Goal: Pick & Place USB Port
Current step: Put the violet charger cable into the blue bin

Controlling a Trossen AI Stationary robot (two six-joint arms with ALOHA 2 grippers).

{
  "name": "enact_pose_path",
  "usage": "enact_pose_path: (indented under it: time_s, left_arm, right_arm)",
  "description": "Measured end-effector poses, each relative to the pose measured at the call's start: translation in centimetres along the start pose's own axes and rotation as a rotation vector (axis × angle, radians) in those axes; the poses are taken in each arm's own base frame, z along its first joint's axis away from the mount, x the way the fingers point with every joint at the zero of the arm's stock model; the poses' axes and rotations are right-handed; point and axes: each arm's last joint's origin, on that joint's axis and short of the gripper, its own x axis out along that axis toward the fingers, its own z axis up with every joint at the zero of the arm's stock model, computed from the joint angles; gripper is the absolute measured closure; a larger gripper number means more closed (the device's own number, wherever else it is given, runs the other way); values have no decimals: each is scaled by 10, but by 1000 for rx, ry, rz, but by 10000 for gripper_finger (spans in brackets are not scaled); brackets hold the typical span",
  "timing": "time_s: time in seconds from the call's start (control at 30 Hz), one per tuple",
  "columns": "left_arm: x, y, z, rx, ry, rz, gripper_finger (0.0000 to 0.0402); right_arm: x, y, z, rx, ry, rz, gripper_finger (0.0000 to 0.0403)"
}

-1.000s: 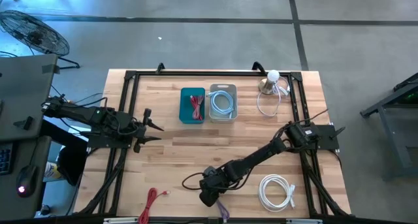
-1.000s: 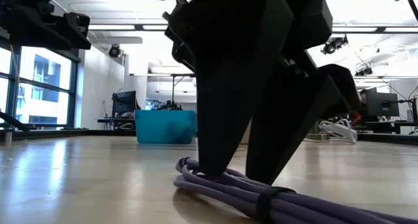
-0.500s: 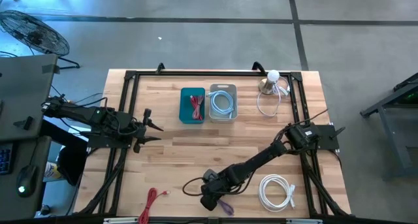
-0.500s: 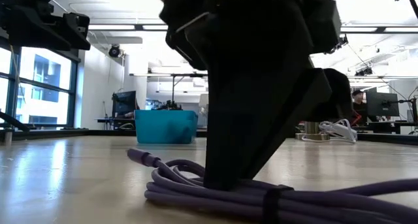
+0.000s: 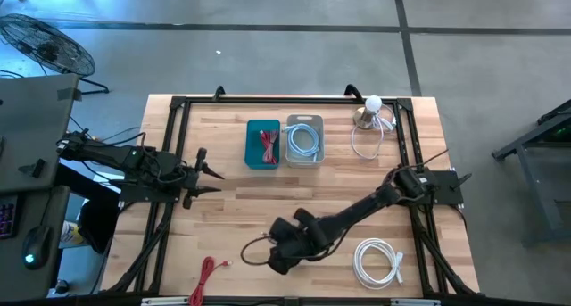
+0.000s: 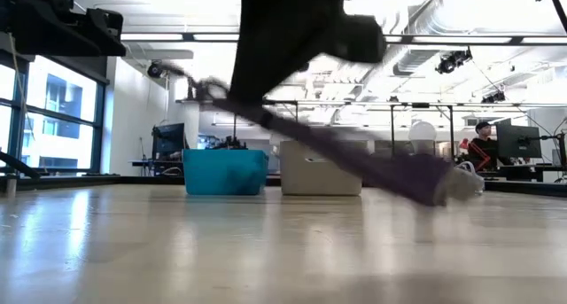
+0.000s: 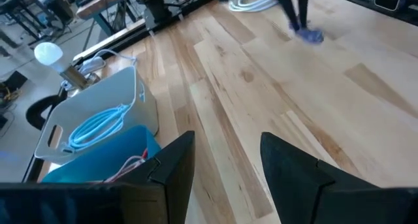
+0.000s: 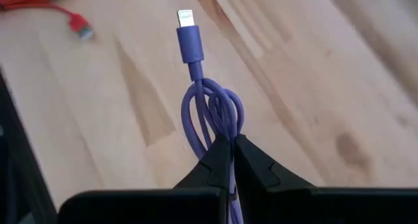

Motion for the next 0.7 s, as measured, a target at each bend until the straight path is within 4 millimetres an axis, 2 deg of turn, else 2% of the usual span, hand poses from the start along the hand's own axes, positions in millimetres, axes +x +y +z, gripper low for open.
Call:
enact_pose_path:
  time_s: [0.17,0.27,0.5,0.7]
  left_arm:
    - [2,2,1,-1,8,44,232]
    - [6,4,9,-11,-51,67,232]
    - [18,9,32,-15,-250,83,232]
    - [32,9,40,-20,-304,92,232]
  right_arm:
    - [-31,-1,13,-108,-103,-71,403]
    - [-45,-5,22,-160,-150,-100,403]
    - [-63,-19,43,-298,-242,-177,402]
    - [-74,-28,56,-403,-296,-239,402]
